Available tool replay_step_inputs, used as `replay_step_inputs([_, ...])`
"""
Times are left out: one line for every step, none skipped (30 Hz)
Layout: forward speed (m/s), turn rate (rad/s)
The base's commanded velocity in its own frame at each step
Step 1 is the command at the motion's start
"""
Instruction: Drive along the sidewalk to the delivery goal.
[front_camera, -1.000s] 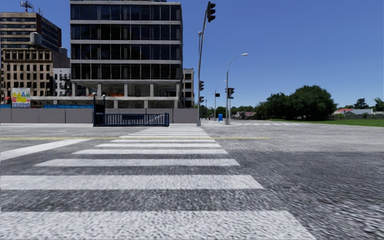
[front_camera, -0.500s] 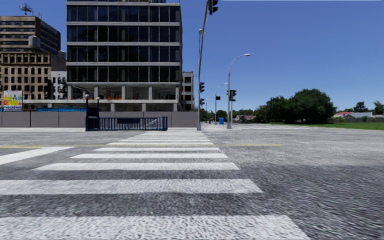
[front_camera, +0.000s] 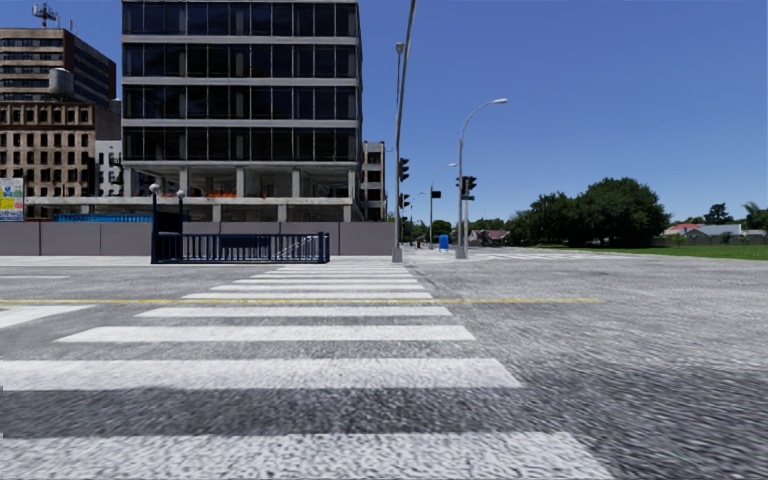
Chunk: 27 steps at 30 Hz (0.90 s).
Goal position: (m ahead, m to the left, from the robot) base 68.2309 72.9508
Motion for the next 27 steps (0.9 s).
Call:
replay_step_inputs([2.0,0.0])
replay_step_inputs([2.0,0.0])
replay_step_inputs([2.0,0.0])
replay_step_inputs([2.0,0.0])
replay_step_inputs([2.0,0.0])
replay_step_inputs([2.0,0.0])
replay_step_inputs([2.0,0.0])
replay_step_inputs([2.0,0.0])
replay_step_inputs([2.0,0.0])
replay_step_inputs([2.0,0.0])
replay_step_inputs([2.0,0.0])
replay_step_inputs([2.0,0.0])
replay_step_inputs([2.0,0.0])
replay_step_inputs([2.0,0.0])
replay_step_inputs([2.0,0.0])
replay_step_inputs([2.0,0.0])
replay_step_inputs([2.0,0.0])
replay_step_inputs([2.0,0.0])
replay_step_inputs([2.0,0.0])
replay_step_inputs([2.0,0.0])
replay_step_inputs([2.0,0.0])
replay_step_inputs([2.0,0.0])
replay_step_inputs([2.0,0.0])
replay_step_inputs([2.0,0.0])
replay_step_inputs([2.0,0.0])
replay_step_inputs([2.0,0.0])
replay_step_inputs([2.0,0.0])
